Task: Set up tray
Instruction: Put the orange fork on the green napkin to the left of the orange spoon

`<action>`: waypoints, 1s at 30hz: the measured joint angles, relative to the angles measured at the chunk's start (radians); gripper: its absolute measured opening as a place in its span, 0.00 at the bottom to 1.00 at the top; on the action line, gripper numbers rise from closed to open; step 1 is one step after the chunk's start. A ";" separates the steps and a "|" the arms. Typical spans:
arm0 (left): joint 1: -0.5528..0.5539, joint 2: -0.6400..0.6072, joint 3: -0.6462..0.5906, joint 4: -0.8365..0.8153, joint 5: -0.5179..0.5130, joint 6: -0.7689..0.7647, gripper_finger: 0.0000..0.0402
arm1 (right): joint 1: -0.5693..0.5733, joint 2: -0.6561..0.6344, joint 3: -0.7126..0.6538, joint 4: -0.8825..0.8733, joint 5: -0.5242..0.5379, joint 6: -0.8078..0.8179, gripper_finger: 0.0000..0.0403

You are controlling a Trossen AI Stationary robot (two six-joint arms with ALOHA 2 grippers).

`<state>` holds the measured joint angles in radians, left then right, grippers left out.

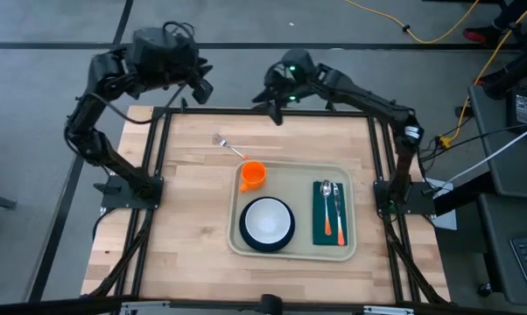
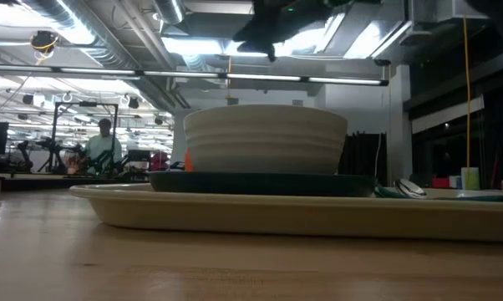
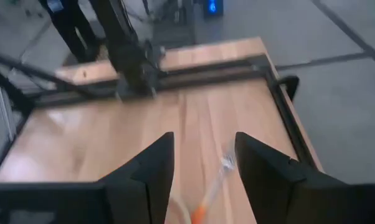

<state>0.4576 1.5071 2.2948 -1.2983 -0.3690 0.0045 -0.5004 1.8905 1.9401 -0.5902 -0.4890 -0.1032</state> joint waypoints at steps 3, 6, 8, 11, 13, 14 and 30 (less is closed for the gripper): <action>0.000 -0.024 0.012 0.005 -0.022 0.061 0.23 | 0.017 0.093 0.086 0.023 -0.003 0.047 0.43; 0.000 -0.052 0.014 0.004 -0.045 0.106 0.23 | 0.034 0.209 0.183 0.008 0.024 0.074 0.43; 0.001 -0.068 0.014 0.004 -0.050 0.138 0.23 | 0.045 0.302 0.258 -0.035 0.059 0.073 0.43; 0.003 -0.085 0.014 0.004 -0.052 0.173 0.23 | 0.060 0.449 0.384 -0.099 0.128 0.072 0.43; 0.003 -0.093 0.014 0.002 -0.053 0.190 0.23 | 0.067 0.517 0.412 -0.101 0.171 0.077 0.43; 0.004 -0.096 0.014 0.000 -0.054 0.198 0.23 | 0.067 0.527 0.383 -0.076 0.188 0.093 0.43; 0.004 -0.106 0.014 -0.014 -0.049 0.213 0.23 | 0.117 0.659 0.374 -0.140 0.294 0.095 0.43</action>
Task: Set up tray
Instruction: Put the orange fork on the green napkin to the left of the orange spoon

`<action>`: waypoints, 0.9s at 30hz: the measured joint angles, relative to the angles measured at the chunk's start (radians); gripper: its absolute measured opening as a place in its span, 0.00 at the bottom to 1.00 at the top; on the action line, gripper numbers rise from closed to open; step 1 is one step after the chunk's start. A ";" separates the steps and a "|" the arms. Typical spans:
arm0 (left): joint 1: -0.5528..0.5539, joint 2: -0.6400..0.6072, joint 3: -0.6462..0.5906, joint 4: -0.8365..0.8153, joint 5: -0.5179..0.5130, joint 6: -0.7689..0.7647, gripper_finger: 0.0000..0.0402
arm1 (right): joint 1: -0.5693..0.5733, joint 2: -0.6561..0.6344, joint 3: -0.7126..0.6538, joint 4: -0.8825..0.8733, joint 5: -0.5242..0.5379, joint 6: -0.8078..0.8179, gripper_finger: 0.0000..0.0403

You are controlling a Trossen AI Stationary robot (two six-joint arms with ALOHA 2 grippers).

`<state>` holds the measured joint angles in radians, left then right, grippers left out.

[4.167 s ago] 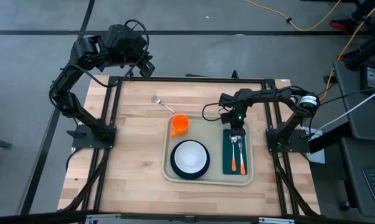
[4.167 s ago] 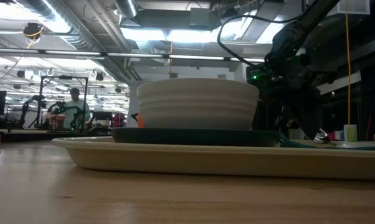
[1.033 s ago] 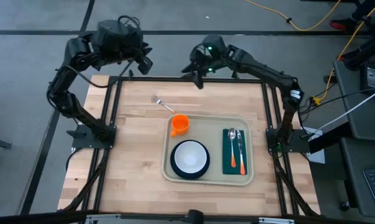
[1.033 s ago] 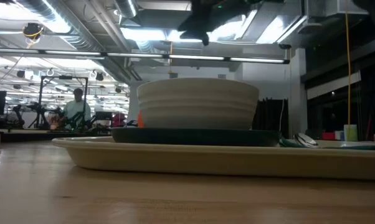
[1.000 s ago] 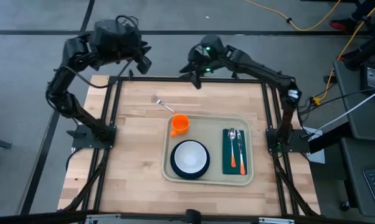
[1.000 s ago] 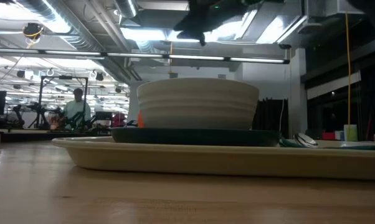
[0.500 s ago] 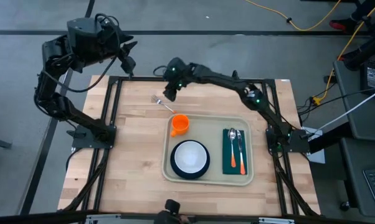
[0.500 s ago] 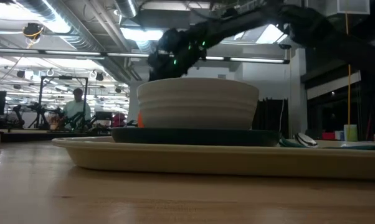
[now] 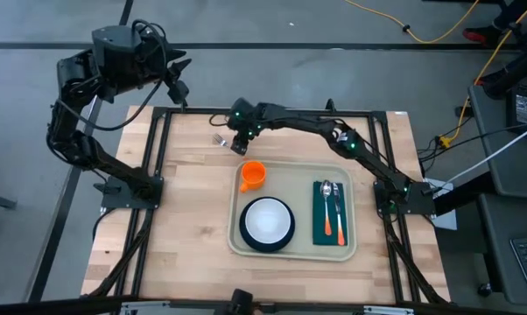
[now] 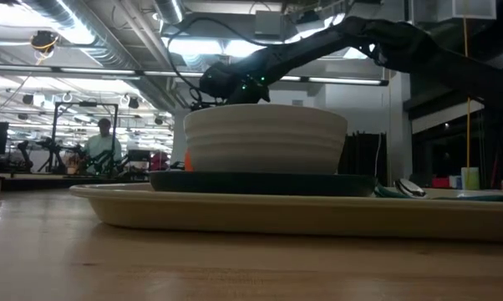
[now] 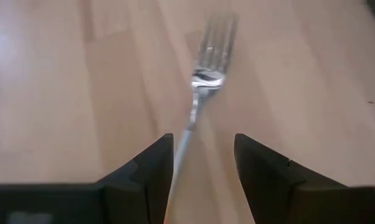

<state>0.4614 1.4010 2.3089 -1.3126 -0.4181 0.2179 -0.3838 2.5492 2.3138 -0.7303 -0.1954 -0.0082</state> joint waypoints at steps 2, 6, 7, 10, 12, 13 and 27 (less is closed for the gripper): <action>0.000 0.000 0.000 0.000 0.000 -0.004 0.23 | 0.010 0.000 0.000 0.000 -0.010 0.005 0.43; 0.000 0.000 0.000 0.000 0.001 -0.020 0.23 | 0.032 0.000 0.000 -0.005 -0.027 0.007 0.43; 0.000 0.000 0.000 0.000 0.001 -0.021 0.23 | 0.036 0.000 0.000 -0.006 -0.025 0.007 0.43; 0.000 0.005 0.000 -0.004 0.007 -0.023 0.23 | 0.045 -0.002 0.000 -0.026 -0.037 0.007 0.43; 0.007 0.014 -0.008 -0.019 0.009 -0.023 0.23 | 0.044 -0.018 0.012 -0.090 -0.058 0.001 0.43; 0.016 0.017 -0.016 -0.027 0.010 -0.014 0.23 | 0.043 -0.027 0.029 -0.105 -0.064 -0.002 0.43; 0.268 0.022 -0.426 -0.003 0.340 0.073 0.22 | -0.018 -0.528 0.032 -0.424 0.195 -0.087 0.43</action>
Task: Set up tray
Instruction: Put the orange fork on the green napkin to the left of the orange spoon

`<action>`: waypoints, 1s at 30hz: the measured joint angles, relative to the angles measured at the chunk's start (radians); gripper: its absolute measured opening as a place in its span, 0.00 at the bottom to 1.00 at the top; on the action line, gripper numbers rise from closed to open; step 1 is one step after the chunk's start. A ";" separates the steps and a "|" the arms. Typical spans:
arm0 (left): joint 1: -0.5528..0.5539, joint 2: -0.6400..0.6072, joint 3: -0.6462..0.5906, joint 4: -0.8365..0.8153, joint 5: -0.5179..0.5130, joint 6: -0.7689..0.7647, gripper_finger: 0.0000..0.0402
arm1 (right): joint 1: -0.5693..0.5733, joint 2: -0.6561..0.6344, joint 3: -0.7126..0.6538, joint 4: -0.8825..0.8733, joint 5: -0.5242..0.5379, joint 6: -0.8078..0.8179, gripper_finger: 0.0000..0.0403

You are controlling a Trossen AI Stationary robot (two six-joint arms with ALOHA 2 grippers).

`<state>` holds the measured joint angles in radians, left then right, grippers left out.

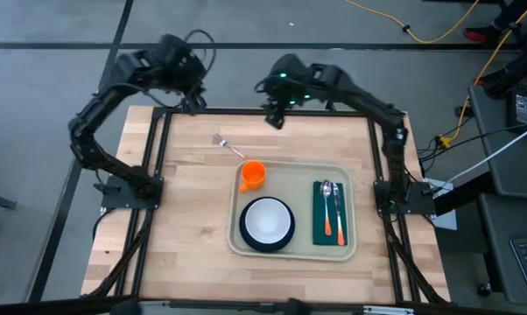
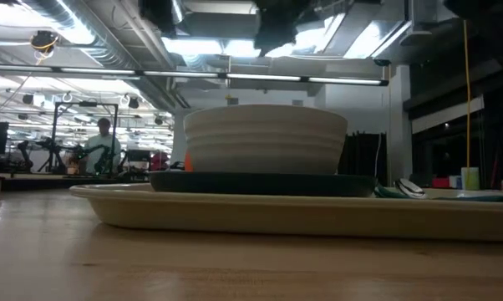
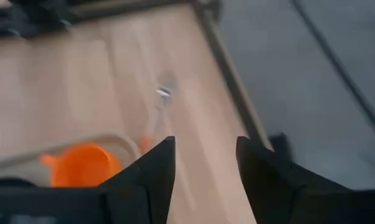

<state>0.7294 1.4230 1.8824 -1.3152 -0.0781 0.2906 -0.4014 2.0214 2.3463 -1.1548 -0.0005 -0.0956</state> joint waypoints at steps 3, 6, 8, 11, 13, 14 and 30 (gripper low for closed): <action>0.010 0.000 -0.148 0.059 0.057 0.075 0.22 | -0.002 -0.054 -0.002 -0.077 0.089 -0.003 0.43; 0.013 0.001 -0.297 0.137 0.118 0.171 0.24 | -0.002 -0.101 -0.002 -0.118 0.143 0.010 0.43; 0.013 0.007 -0.389 0.189 0.135 0.219 0.25 | -0.002 -0.122 -0.002 -0.136 0.150 0.012 0.43; 0.011 0.037 -0.499 0.244 0.153 0.277 0.28 | -0.001 -0.129 -0.008 -0.140 0.149 0.017 0.43; 0.003 0.069 -0.546 0.281 0.152 0.307 0.31 | -0.001 -0.130 -0.009 -0.145 0.149 0.027 0.43; -0.001 0.087 -0.562 0.296 0.152 0.323 0.32 | -0.002 -0.131 -0.009 -0.150 0.149 0.032 0.43; -0.104 0.389 -0.584 0.423 0.144 0.412 0.40 | 0.001 -0.134 -0.009 -0.271 0.145 0.007 0.43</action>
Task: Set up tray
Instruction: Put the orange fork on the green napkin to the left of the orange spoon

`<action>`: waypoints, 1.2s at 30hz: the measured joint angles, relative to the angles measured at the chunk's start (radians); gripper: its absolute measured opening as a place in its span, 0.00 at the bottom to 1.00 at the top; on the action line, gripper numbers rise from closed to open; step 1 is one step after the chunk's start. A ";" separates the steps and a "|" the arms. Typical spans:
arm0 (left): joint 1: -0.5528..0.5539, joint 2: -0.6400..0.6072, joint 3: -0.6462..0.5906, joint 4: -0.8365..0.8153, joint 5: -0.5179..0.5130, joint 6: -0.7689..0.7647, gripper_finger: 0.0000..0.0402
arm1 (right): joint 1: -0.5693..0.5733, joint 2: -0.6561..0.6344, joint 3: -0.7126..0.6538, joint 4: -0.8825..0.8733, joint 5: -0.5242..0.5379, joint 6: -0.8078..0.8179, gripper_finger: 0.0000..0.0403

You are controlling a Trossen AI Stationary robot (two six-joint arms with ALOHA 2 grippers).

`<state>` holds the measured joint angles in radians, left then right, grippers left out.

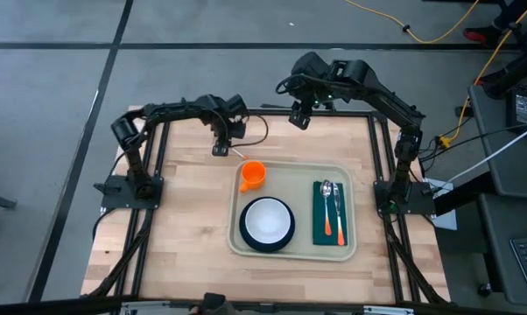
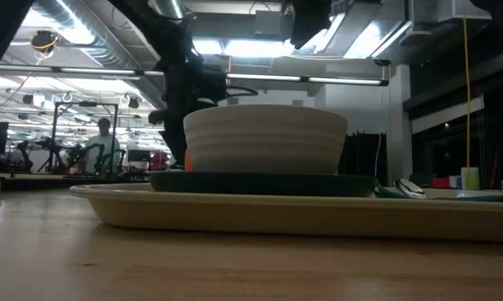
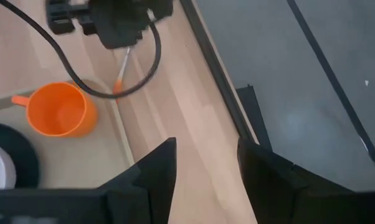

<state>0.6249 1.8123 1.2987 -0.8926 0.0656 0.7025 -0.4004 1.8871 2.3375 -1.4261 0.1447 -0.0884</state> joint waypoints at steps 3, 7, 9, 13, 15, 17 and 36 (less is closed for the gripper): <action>-0.020 0.031 0.000 -0.003 -0.036 0.018 0.41 | 0.000 -0.004 0.000 0.001 -0.017 -0.022 0.43; -0.039 0.063 0.000 -0.004 -0.068 0.045 0.43 | -0.002 -0.008 0.000 0.003 -0.042 -0.051 0.43; -0.044 0.079 0.000 0.010 -0.073 0.045 0.43 | -0.002 -0.008 0.000 0.006 -0.043 -0.060 0.43; -0.044 0.113 0.000 0.033 -0.084 0.045 0.43 | -0.002 -0.008 0.000 0.005 -0.053 -0.079 0.43; -0.043 0.130 0.000 0.034 -0.085 0.045 0.43 | -0.002 -0.008 0.000 0.005 -0.066 -0.081 0.43; -0.041 0.147 0.000 0.051 -0.093 0.045 0.43 | -0.002 -0.008 0.000 0.001 -0.071 -0.081 0.43; -0.042 0.204 0.023 0.049 -0.069 0.061 0.03 | -0.009 -0.036 0.000 -0.027 -0.109 -0.081 0.43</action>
<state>0.5831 2.0159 1.3220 -0.8432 -0.0037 0.7632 -0.4096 1.8509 2.3375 -1.4528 0.0354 -0.1692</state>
